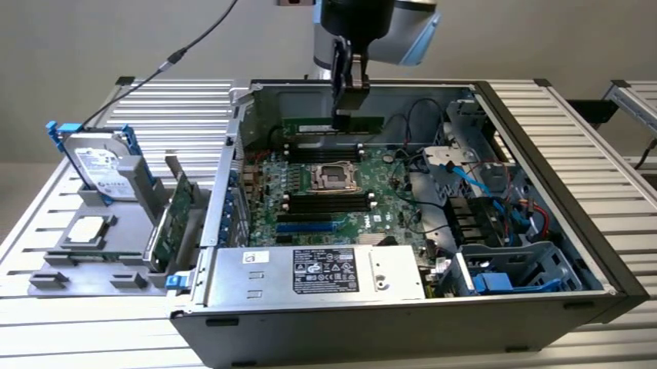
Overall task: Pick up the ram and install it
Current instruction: 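Pick up the ram and move it above insertion slot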
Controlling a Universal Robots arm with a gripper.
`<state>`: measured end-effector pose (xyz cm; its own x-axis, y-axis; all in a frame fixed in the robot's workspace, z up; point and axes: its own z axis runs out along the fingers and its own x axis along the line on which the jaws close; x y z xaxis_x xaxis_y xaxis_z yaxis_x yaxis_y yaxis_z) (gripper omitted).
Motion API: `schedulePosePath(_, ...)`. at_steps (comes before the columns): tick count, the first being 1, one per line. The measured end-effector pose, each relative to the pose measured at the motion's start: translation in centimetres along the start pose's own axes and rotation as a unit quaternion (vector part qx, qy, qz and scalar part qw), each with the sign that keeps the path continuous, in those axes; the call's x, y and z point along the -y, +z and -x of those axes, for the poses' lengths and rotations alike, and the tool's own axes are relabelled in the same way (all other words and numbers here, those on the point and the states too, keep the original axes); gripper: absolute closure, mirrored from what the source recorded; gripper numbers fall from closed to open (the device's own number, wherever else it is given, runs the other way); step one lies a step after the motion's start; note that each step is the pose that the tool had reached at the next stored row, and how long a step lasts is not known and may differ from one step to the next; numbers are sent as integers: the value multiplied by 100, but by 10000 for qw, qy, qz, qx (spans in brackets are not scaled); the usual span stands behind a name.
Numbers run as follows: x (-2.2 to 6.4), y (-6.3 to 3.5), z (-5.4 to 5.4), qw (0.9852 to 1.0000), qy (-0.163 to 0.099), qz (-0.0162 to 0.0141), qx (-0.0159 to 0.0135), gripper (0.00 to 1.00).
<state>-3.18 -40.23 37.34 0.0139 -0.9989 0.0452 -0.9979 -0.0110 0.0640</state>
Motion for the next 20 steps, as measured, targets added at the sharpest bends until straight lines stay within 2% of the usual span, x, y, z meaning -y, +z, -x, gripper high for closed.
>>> schedulePosePath(5, 32, 63, 71, 10000, 4, -5, -55, 86)
schedulePosePath(14, 61, 214, 181, 9999, 7, -5, -105, 86)
schedulePosePath(20, 70, 311, 253, 9999, 11, -4, -159, 86)
